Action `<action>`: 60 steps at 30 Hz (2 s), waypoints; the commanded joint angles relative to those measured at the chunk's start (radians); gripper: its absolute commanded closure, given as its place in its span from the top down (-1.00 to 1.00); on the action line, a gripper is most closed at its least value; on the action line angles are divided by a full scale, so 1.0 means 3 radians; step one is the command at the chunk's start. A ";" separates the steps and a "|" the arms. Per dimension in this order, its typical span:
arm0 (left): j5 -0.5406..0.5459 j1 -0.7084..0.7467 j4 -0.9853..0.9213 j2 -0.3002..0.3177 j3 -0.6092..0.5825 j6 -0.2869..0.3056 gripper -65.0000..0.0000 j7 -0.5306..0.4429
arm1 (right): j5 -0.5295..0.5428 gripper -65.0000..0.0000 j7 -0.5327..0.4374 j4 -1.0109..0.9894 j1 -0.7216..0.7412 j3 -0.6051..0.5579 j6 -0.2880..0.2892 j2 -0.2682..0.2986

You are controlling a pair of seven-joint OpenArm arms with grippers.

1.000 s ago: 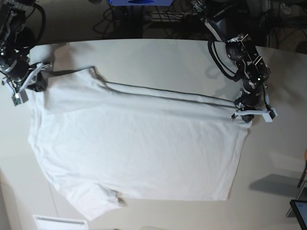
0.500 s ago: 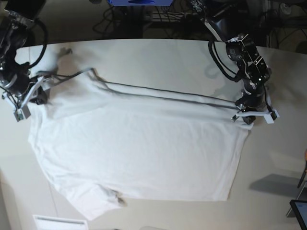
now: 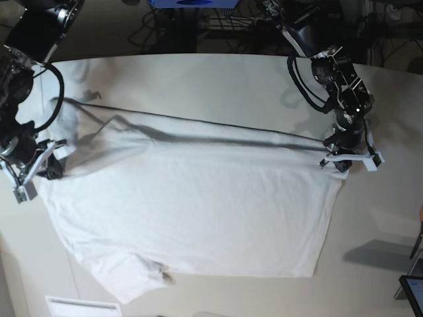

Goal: Fold the T-shirt properly
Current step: 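Carry the held edge with both grippers over the shirt body and lower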

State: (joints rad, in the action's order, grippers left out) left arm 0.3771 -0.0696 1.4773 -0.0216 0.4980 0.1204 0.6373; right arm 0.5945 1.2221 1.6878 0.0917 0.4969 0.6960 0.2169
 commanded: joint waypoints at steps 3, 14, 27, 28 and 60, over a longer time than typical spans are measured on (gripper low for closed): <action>0.0029 -0.0072 0.0055 0.0028 -0.0082 0.0016 -1.00 -0.0086 | 0.0051 -0.99 -0.0066 -0.0059 0.0183 -0.0037 0.0007 0.0011; 0.0055 -0.0098 0.0050 0.0018 -0.0057 0.0016 -1.00 -0.0096 | 0.0051 -0.99 -0.0337 -0.0463 0.0433 -0.0416 0.0007 -0.0025; 0.0444 -0.0185 0.0045 0.0023 -0.0052 -0.0317 -1.00 -0.0096 | 0.0046 -0.99 -0.0649 -0.0903 0.0551 -0.0406 0.0007 -0.0009; 0.0444 -0.0185 0.0045 0.0023 -0.0052 -0.0317 -1.00 -0.0096 | 0.0046 -0.99 -0.0670 -0.0923 0.0551 -0.0401 0.0007 -0.0009; 0.1410 -0.0200 -0.0298 0.0039 0.0071 -0.0419 -0.34 -0.0107 | 0.0067 -0.99 -0.0972 -0.1015 0.0674 -0.0396 0.0007 -0.0015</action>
State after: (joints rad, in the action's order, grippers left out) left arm 0.7910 -0.1139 1.3712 -0.0181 0.5137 -0.0177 0.6235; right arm 0.5873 0.9665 1.3685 0.2653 0.3733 0.6952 0.2005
